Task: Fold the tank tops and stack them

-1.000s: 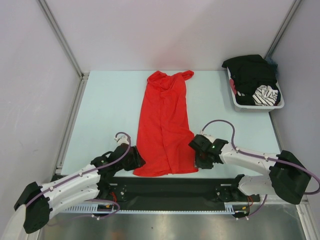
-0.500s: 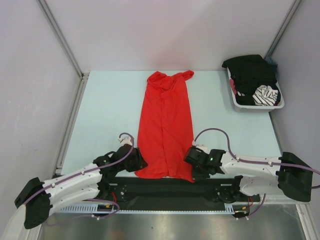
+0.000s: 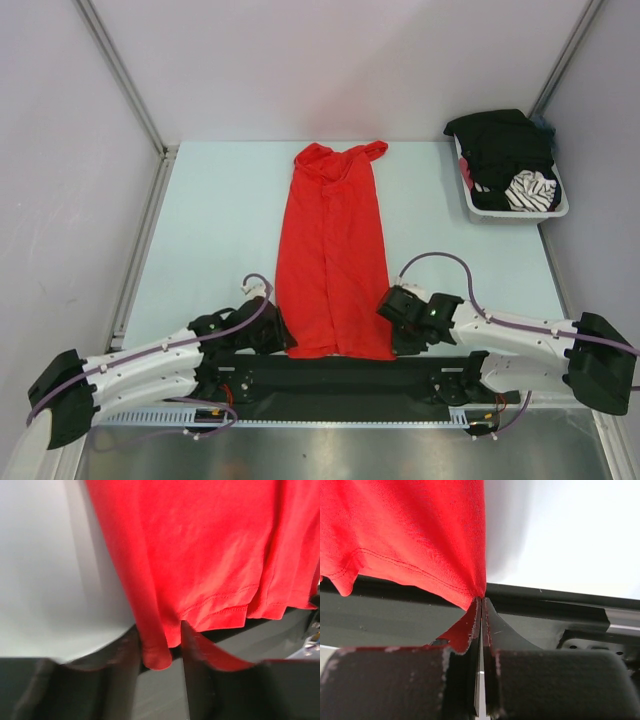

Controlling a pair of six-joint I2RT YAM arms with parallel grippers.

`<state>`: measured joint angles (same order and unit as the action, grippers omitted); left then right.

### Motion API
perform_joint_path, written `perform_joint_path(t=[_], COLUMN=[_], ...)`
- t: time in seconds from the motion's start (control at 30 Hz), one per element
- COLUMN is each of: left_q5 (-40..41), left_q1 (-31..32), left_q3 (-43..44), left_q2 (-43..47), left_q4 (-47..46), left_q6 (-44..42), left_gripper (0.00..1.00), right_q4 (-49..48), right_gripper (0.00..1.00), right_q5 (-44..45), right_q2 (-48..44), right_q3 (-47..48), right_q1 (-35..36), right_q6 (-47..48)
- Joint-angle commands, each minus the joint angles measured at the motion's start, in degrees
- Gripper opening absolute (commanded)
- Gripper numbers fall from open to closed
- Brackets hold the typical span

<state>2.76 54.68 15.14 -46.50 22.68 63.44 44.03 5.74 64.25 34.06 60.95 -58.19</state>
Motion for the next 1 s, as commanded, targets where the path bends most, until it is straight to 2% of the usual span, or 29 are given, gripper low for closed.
perform_joint_path(t=[0.0, 0.13, 0.47, 0.6, 0.8, 0.97], left_q5=[0.57, 2.76, 5.94, 8.21, 9.01, 10.16], left_q1=[1.31, 1.4, 1.4, 0.35, -7.64, -10.46], left_q3=[-3.19, -2.39, 7.53, 13.15, 21.4, 28.8], left_q2=[-4.03, -5.53, -6.93, -9.83, -15.36, -20.46], left_q4=[13.1, 13.01, 21.44, 19.17, 12.57, 9.76], left_q6=[1.33, 1.95, 1.08, -1.11, -9.01, -14.64], left_gripper=[0.37, 0.0, 0.0, 0.0, 0.0, 0.0], right_q4=[1.24, 0.71, 0.79, 0.18, -2.54, -4.04], right_gripper=[0.0, 0.0, 0.0, 0.0, 0.0, 0.0], right_q5=[1.03, 1.03, 1.91, 1.91, 0.24, -0.99], right_q2=[-1.23, -0.97, 0.35, 3.07, 7.37, 11.85], right_q3=[0.83, 1.27, 8.46, 12.95, 19.36, 25.07], right_q1=[-0.92, -1.53, -2.32, -6.53, -15.4, -19.71], right_q6=[2.81, 4.14, 9.23, 14.05, 22.49, 26.72])
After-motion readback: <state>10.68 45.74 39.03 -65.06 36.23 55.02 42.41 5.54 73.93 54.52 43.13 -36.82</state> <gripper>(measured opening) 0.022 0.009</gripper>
